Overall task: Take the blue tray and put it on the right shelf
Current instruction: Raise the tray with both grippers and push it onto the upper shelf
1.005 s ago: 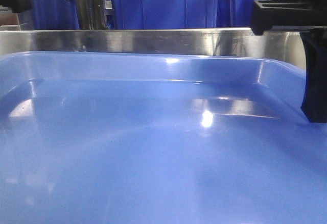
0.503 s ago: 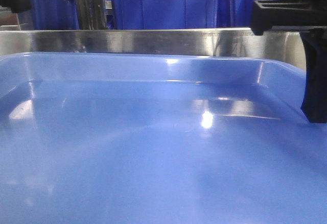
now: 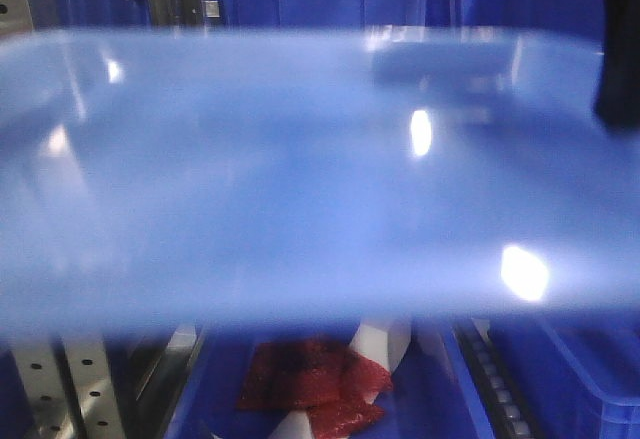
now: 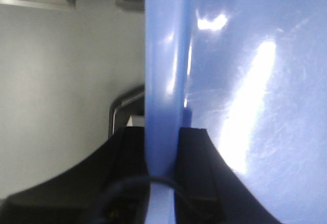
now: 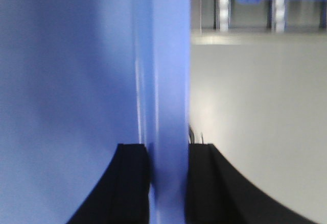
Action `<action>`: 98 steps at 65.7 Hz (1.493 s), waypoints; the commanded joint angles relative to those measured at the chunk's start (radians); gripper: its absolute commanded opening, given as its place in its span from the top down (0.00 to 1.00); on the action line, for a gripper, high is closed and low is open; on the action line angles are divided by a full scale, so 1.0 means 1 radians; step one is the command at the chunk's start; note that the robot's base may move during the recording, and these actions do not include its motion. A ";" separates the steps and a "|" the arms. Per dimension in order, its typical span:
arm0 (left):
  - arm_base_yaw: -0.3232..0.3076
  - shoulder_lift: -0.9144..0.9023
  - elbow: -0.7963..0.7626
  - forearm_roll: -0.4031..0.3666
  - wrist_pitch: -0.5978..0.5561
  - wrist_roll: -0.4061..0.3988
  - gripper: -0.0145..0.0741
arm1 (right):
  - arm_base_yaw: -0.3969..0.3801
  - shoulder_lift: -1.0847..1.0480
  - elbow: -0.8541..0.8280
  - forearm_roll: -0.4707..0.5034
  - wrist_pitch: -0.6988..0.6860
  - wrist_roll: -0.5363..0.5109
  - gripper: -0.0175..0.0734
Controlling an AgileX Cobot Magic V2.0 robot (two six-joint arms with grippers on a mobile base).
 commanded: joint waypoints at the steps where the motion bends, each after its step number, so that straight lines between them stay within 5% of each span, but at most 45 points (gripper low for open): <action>1: -0.007 -0.020 -0.089 -0.037 -0.108 0.020 0.89 | -0.004 -0.018 -0.127 0.071 -0.106 -0.059 0.56; 14: 0.024 0.039 -0.217 -0.025 -0.171 0.077 0.89 | -0.105 0.047 -0.291 0.071 -0.099 -0.136 0.56; 34: 0.170 0.222 -0.476 -0.040 -0.347 0.236 0.84 | -0.219 0.245 -0.566 0.073 -0.128 -0.210 0.56; 49: 0.227 0.343 -0.607 -0.040 -0.467 0.238 0.66 | -0.264 0.394 -0.735 0.078 -0.169 -0.213 0.56; 80: 0.285 0.488 -0.633 -0.017 -0.520 0.238 0.64 | -0.318 0.570 -0.813 0.074 -0.283 -0.215 0.55; 89: 0.285 0.500 -0.633 0.031 -0.512 0.238 0.64 | -0.318 0.584 -0.813 0.039 -0.274 -0.223 0.42; 98: 0.285 0.505 -0.633 0.106 -0.493 0.238 0.52 | -0.331 0.591 -0.813 0.005 -0.236 -0.223 0.16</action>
